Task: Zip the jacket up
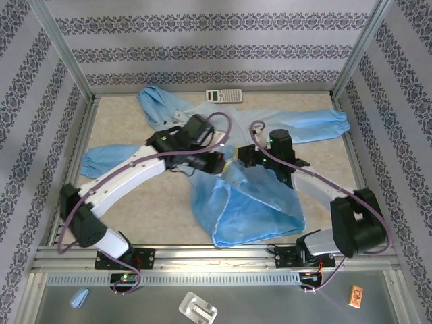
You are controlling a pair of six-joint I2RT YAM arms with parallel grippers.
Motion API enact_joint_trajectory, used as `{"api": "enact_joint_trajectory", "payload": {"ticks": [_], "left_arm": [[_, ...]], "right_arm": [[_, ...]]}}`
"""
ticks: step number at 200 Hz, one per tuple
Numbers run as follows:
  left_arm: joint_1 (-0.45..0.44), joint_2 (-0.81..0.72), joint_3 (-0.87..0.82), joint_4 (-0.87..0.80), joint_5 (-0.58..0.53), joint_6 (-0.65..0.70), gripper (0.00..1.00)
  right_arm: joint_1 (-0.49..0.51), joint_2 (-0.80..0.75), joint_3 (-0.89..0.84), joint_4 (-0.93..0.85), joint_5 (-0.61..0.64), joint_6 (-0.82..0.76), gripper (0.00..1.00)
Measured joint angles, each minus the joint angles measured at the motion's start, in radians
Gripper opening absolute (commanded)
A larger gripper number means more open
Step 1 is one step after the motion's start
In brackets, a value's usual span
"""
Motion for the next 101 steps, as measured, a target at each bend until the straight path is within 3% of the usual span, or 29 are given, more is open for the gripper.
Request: {"api": "enact_joint_trajectory", "payload": {"ticks": [44,101], "left_arm": [[0.323,-0.256,-0.167,-0.14,-0.064,0.013,0.0],[0.673,-0.284,-0.139,-0.251,-0.086,0.137,0.0]], "right_arm": [[0.156,0.267,0.296,0.006,0.0,0.0,0.0],[0.257,0.62,0.766,-0.005,-0.016,0.001,0.0]]}}
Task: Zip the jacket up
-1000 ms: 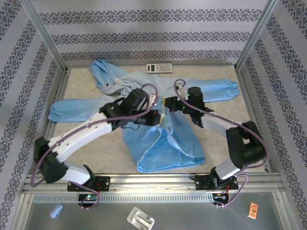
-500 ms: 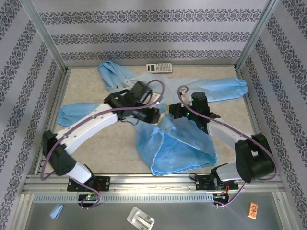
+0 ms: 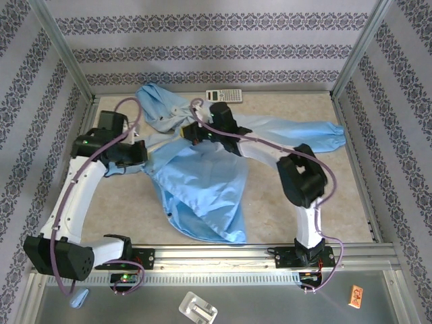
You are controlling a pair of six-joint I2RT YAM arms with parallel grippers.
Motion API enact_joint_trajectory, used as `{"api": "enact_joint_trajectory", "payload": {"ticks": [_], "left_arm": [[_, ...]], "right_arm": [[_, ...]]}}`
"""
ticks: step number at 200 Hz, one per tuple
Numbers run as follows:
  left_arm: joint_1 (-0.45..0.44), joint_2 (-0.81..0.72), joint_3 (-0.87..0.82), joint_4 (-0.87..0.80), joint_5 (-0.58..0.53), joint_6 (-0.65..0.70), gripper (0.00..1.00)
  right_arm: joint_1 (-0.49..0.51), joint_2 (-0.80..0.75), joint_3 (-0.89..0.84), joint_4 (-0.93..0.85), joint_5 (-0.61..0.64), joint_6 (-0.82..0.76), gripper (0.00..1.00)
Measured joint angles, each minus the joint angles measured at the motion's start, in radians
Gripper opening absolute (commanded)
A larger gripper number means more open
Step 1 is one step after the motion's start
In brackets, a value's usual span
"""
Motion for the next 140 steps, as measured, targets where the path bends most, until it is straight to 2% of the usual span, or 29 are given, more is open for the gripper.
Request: {"api": "enact_joint_trajectory", "payload": {"ticks": [28,57,105,140], "left_arm": [[0.096,0.04,0.109,-0.046,0.017,0.086,0.0],[0.129,0.037,0.163,-0.074,0.018,0.182,0.0],[0.135,-0.088,0.031,-0.094,-0.011,0.285,0.0],[0.136,-0.2,0.0,-0.166,-0.045,0.31,0.0]], "right_arm": [[0.018,0.147,0.216,-0.005,-0.014,0.0,0.0],[0.033,0.248,0.383,-0.026,-0.03,-0.003,0.0],[0.041,0.319,0.524,-0.089,-0.089,-0.016,0.0],[0.012,0.343,0.565,-0.134,-0.043,-0.056,0.0]]}}
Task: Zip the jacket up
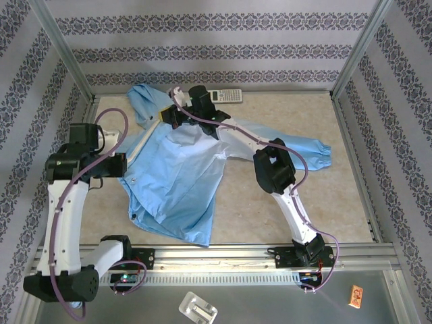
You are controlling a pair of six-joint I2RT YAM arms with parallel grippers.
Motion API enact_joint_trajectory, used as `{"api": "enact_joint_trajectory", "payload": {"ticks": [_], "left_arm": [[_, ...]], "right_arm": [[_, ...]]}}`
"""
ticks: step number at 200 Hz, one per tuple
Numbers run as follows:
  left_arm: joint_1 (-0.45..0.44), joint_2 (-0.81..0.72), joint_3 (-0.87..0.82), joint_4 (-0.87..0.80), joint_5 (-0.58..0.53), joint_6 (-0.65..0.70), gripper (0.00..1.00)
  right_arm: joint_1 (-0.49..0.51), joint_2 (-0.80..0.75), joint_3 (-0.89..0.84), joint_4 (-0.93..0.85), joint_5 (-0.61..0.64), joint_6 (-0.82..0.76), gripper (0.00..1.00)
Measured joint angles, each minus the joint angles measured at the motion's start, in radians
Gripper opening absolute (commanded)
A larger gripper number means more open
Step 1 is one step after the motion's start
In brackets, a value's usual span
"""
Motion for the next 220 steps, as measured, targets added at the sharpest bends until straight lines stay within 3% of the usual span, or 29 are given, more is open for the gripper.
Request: {"api": "enact_joint_trajectory", "payload": {"ticks": [94,161,220], "left_arm": [[0.0,0.024,0.016,-0.046,0.024,-0.014,0.0],[0.0,-0.026,0.081,-0.071,-0.005,-0.115,0.0],[0.0,-0.066,0.127,-0.13,-0.076,-0.169,0.0]], "right_arm": [[-0.06,-0.008,-0.08,-0.008,0.061,-0.079,0.0],[-0.135,0.049,0.15,-0.087,0.079,-0.114,0.0],[-0.151,0.095,0.238,-0.145,0.126,-0.138,0.0]]}}
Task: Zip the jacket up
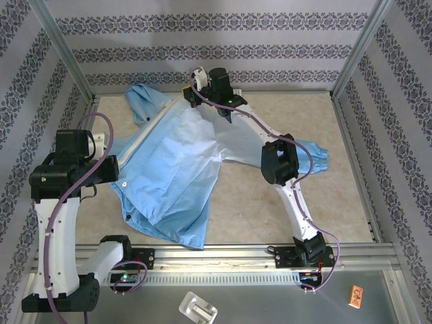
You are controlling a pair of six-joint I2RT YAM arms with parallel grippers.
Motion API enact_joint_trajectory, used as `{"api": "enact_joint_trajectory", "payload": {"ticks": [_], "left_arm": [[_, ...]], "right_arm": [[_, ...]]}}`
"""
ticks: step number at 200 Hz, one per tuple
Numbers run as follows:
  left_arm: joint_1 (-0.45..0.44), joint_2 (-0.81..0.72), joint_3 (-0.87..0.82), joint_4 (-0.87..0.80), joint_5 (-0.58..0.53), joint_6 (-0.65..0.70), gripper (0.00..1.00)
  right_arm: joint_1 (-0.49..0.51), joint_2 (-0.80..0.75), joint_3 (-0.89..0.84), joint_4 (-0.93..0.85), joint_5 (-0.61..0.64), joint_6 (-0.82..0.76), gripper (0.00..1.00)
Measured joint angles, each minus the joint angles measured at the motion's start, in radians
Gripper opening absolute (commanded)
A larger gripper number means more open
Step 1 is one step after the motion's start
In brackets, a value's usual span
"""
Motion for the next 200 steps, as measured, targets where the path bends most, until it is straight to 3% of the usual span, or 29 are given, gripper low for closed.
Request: {"api": "enact_joint_trajectory", "payload": {"ticks": [32,97,162,200], "left_arm": [[0.0,0.022,0.038,-0.021,-0.069,-0.002,0.0],[0.001,0.119,0.089,-0.003,-0.098,-0.002,0.0],[0.006,0.255,0.137,0.117,0.006,0.01,0.0],[-0.038,0.385,0.137,0.229,0.097,0.045,0.0]], "right_arm": [[-0.018,-0.072,-0.138,0.019,0.03,-0.003,0.0],[-0.077,-0.428,-0.616,0.092,0.097,-0.016,0.0],[-0.112,-0.686,-0.869,0.102,0.199,-0.064,0.0],[-0.184,-0.805,-0.97,0.083,0.249,-0.093,0.0]]}}
